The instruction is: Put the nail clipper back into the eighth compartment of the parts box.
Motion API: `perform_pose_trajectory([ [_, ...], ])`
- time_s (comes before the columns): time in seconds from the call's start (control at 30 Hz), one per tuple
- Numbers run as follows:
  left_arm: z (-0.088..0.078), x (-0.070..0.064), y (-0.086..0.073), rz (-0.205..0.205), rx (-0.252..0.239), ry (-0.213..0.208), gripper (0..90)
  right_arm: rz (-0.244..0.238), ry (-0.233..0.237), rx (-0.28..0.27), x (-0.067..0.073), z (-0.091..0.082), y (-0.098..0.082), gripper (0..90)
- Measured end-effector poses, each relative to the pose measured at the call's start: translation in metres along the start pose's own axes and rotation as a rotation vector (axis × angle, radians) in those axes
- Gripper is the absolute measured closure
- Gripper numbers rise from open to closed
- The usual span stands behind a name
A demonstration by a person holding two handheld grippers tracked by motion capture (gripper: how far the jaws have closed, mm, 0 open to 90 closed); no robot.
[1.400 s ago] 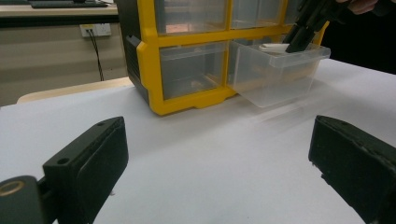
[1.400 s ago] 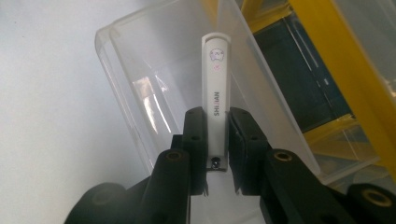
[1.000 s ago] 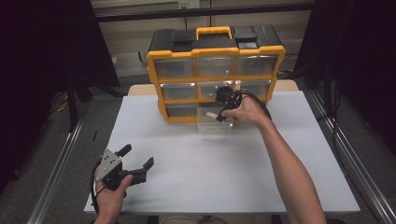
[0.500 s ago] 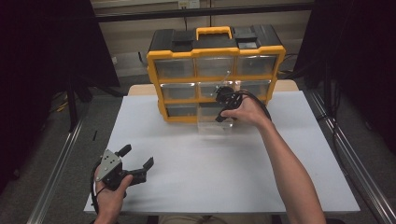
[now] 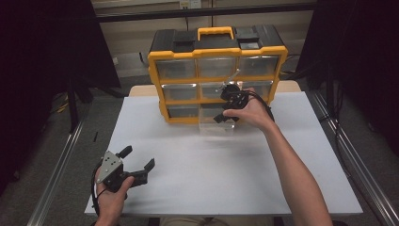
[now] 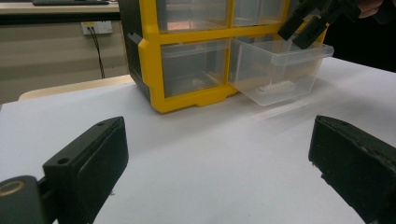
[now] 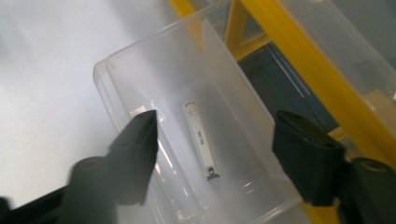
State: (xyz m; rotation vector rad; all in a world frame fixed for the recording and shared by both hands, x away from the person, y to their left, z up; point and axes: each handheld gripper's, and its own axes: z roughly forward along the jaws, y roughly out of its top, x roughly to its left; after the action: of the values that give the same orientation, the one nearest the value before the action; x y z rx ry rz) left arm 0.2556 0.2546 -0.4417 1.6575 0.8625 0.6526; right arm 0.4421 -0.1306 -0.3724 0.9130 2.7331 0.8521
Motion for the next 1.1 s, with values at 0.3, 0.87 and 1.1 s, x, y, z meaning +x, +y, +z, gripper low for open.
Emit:
perform_pose_trajectory([
  [0.3,0.0,0.0,0.0,0.005,0.003,0.001,4.8,0.069,-0.002,-0.074,0.002,-0.009,-0.009,10.9],
  [0.87,0.001,-0.001,0.0,-0.002,0.0,-0.009,4.7,0.172,-0.091,-0.424,0.012,-0.025,-0.043,2.6],
  [1.1,0.001,0.0,-0.001,0.007,0.007,-0.006,4.7,0.194,-0.172,-0.529,0.023,-0.023,-0.063,3.5],
])
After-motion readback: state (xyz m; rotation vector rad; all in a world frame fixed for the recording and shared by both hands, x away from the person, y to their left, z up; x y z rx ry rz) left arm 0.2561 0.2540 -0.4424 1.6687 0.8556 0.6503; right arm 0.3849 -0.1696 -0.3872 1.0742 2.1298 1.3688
